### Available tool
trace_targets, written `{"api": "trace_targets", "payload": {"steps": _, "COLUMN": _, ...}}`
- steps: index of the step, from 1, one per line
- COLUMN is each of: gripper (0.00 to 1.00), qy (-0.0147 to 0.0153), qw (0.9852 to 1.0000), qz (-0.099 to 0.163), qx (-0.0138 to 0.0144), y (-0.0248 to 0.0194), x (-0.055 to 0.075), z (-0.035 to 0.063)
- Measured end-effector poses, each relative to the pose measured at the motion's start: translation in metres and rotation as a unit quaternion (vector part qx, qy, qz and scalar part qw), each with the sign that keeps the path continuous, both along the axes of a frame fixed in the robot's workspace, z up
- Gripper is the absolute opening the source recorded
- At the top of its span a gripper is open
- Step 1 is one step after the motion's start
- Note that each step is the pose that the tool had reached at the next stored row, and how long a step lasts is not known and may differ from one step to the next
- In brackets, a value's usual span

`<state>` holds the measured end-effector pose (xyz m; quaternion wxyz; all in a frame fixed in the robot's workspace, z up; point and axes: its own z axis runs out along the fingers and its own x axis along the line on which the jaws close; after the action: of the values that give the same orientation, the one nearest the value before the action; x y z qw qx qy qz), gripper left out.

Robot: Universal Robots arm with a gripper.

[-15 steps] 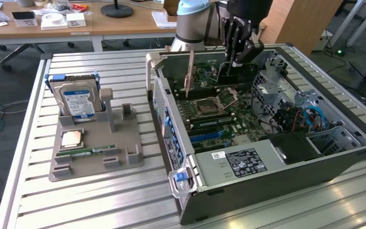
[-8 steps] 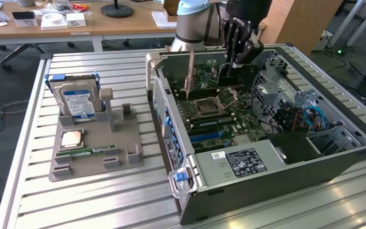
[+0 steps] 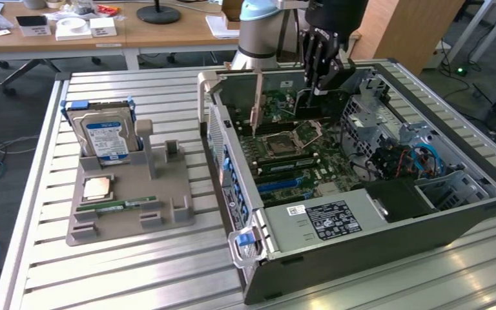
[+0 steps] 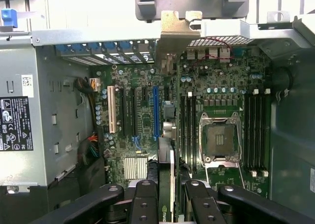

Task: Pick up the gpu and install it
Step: 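Insert the gpu into the slot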

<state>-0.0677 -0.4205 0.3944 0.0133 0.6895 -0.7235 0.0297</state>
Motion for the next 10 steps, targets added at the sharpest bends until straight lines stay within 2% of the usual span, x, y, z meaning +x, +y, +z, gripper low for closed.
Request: {"api": "trace_targets", "payload": {"steps": 10, "gripper": 0.26, "qy": -0.0001, "qw": 1.0, "qz": 0.0, "qx": 0.0001, "y": 0.0, "x": 0.0, "z": -0.0004}}
